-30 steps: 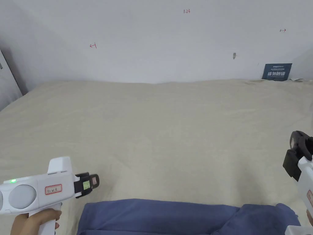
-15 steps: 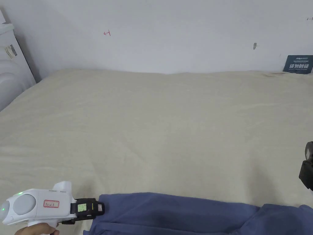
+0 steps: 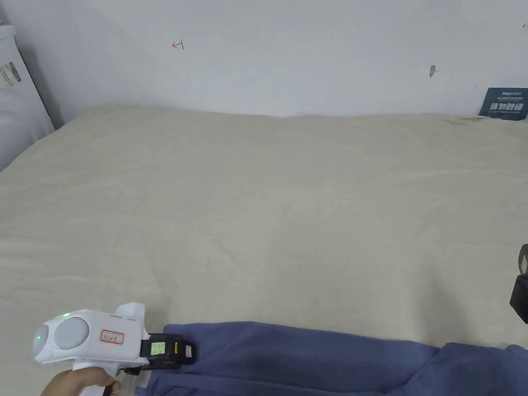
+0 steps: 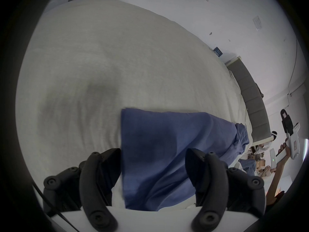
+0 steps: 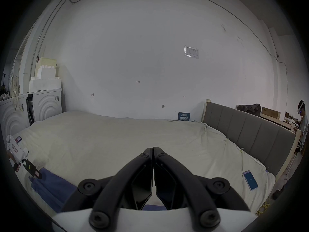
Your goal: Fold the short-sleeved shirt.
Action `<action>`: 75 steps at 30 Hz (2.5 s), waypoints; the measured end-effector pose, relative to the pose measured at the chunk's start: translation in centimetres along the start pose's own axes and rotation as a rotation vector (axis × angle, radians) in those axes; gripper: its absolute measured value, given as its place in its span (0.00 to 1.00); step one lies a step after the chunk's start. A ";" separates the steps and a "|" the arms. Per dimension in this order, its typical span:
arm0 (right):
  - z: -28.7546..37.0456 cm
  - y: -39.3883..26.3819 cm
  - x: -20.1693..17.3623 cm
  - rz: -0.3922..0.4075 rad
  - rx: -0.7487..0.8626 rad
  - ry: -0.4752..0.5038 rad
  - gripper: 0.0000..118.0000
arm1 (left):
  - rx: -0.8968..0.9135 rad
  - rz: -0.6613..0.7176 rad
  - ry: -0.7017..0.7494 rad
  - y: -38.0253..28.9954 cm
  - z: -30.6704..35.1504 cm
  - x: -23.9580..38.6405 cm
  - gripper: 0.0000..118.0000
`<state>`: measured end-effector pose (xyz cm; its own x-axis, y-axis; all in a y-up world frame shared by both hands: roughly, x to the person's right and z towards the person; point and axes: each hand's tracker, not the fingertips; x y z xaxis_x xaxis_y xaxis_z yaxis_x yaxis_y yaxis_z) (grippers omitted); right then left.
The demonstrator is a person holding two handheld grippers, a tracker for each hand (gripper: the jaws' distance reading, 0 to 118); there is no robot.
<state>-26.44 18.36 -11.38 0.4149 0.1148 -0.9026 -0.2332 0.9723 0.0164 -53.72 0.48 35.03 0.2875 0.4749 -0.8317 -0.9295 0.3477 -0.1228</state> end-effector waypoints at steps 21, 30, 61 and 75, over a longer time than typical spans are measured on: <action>0.4 -0.5 1.5 -0.025 -0.016 0.003 0.00 | 0.027 -0.109 0.084 0.7 5.0 2.0 0.00; 1.0 -0.1 2.3 -0.036 -0.001 -0.008 0.00 | 0.035 -0.110 0.153 1.6 8.9 2.0 0.00; 3.9 -1.6 7.5 -0.052 0.012 -0.004 0.00 | -0.167 -0.242 0.027 0.1 -4.9 22.8 0.00; 4.1 -2.4 9.1 -0.060 -0.008 -0.030 0.00 | -0.208 -0.299 0.040 -2.3 -10.8 26.7 0.37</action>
<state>-18.52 17.89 -17.90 0.4542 0.0620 -0.8887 -0.2137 0.9760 -0.0411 -46.40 3.59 7.25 0.5485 0.3437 -0.7622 -0.8338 0.2931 -0.4678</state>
